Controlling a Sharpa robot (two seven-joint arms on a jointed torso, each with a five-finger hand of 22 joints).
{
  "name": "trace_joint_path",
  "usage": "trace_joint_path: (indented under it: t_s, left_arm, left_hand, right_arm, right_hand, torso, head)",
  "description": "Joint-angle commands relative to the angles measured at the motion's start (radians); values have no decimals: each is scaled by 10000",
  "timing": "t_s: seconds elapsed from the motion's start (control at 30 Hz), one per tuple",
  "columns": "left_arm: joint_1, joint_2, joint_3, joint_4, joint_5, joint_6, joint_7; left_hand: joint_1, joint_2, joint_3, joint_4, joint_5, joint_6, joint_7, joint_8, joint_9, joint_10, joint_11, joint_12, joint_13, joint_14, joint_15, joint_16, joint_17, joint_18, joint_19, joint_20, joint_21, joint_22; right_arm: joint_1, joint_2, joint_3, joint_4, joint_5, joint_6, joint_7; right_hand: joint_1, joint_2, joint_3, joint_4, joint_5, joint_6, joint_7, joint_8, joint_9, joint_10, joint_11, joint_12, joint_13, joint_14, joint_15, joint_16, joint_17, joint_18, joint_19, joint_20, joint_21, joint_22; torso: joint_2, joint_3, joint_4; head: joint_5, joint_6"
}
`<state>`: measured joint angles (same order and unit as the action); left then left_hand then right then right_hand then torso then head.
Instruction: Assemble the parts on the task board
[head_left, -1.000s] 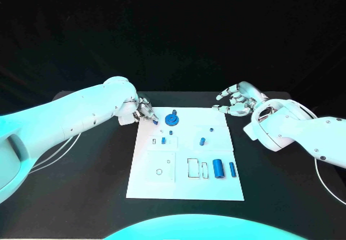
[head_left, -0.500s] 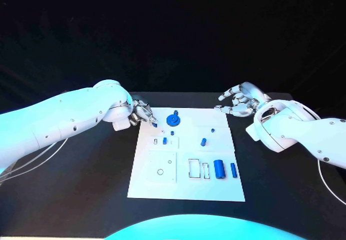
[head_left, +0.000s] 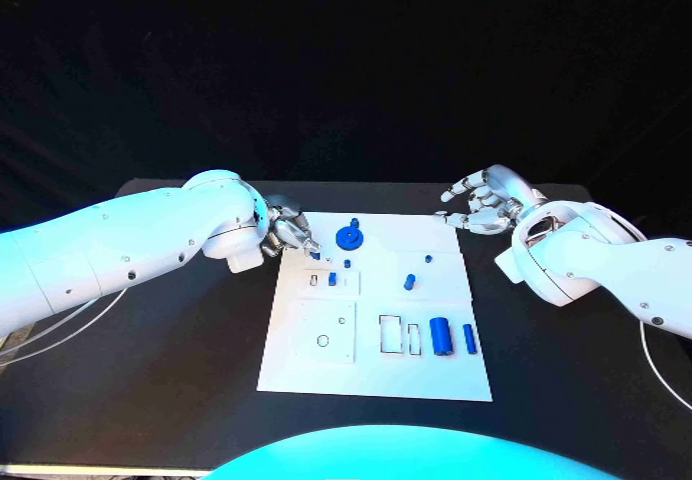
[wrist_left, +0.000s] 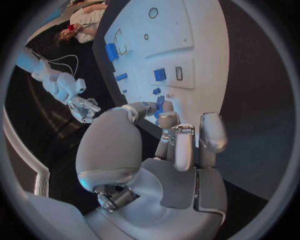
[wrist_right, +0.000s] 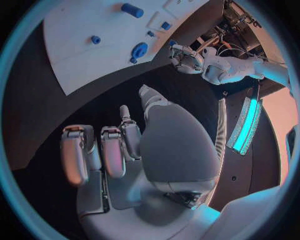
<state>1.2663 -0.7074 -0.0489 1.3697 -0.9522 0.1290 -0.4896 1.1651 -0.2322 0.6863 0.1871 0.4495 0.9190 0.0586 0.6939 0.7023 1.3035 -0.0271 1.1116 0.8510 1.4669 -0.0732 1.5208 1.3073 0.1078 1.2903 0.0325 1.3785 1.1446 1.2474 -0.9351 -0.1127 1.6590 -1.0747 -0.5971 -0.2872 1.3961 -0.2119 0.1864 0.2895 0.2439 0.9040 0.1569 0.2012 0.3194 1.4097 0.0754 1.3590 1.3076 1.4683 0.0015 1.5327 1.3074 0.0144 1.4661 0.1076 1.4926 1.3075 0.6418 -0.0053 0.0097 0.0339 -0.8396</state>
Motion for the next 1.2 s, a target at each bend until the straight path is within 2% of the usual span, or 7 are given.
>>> trace_joint_path:
  t_s: [0.03, 0.3, 0.53, 0.7, 1.2]
  left_arm:
    - [-74, -39, -41, 137, -475, -186, -60]
    - [-218, -74, -141, 303, -547, -17, -87]
    - [-280, -61, -223, 374, -621, 185, -112]
    - [-325, -53, -269, 416, -720, 241, -117]
    - [-390, -78, -308, 380, -973, 409, -149]
  left_hand:
    - [-26, 49, 1779, -1849, 57, 139, -97, 71, 12, 71, -7, 36, 21, 763, -95, 55, 1526, -140, 74, -6, 58, 18]
    - [-57, 31, 1790, -1874, 120, 164, -108, 77, 15, 110, -19, 67, 66, 767, -106, 60, 1536, -141, 82, -17, 67, 27]
    - [-67, 26, 1795, -1882, 144, 171, -111, 78, 15, 116, -21, 70, 70, 769, -109, 64, 1543, -143, 90, -20, 73, 38]
    - [-72, 23, 1797, -1886, 158, 174, -112, 78, 16, 128, -24, 86, 96, 771, -110, 68, 1553, -145, 96, -22, 78, 47]
    - [-87, 14, 1805, -1905, 206, 187, -119, 80, 16, 147, -30, 99, 116, 775, -114, 75, 1568, -144, 93, -28, 78, 42]
  right_arm:
    - [-20, -1, 2, 20, -83, 69, 70]
    - [-35, 3, 2, 15, -96, 65, 74]
    - [-41, 3, 2, 10, -106, 66, 72]
    - [-45, 10, 2, 5, -110, 65, 73]
    - [-58, 2, 2, -6, -125, 59, 71]
  right_hand:
    - [-31, 31, 67, -3, 34, 31, -22, 37, 5, -23, -52, -6, 921, 810, -59, -54, 1766, 54, 691, -81, -56, 2183]
    - [-31, 31, 67, -3, 34, 31, -22, 37, 5, -23, -52, -6, 921, 810, -59, -54, 1766, 54, 691, -81, -56, 2183]
    - [-31, 31, 67, -3, 34, 31, -22, 37, 5, -23, -52, -6, 921, 810, -59, -54, 1766, 54, 691, -81, -56, 2183]
    - [-31, 31, 67, -3, 34, 31, -22, 37, 5, -23, -52, -6, 921, 810, -59, -54, 1766, 54, 691, -81, -56, 2183]
    - [-31, 31, 67, -3, 34, 31, -22, 37, 5, -23, -52, -6, 921, 810, -59, -54, 1766, 54, 691, -81, -56, 2183]
  torso:
    - [4, -2, -3]
    - [14, -8, -40]
    - [7, -4, -17]
    - [11, -8, -24]
    - [17, -3, -26]
  head:
    - [39, -15]
    - [53, -37]
    - [43, -48]
    - [44, -64]
    - [54, -63]
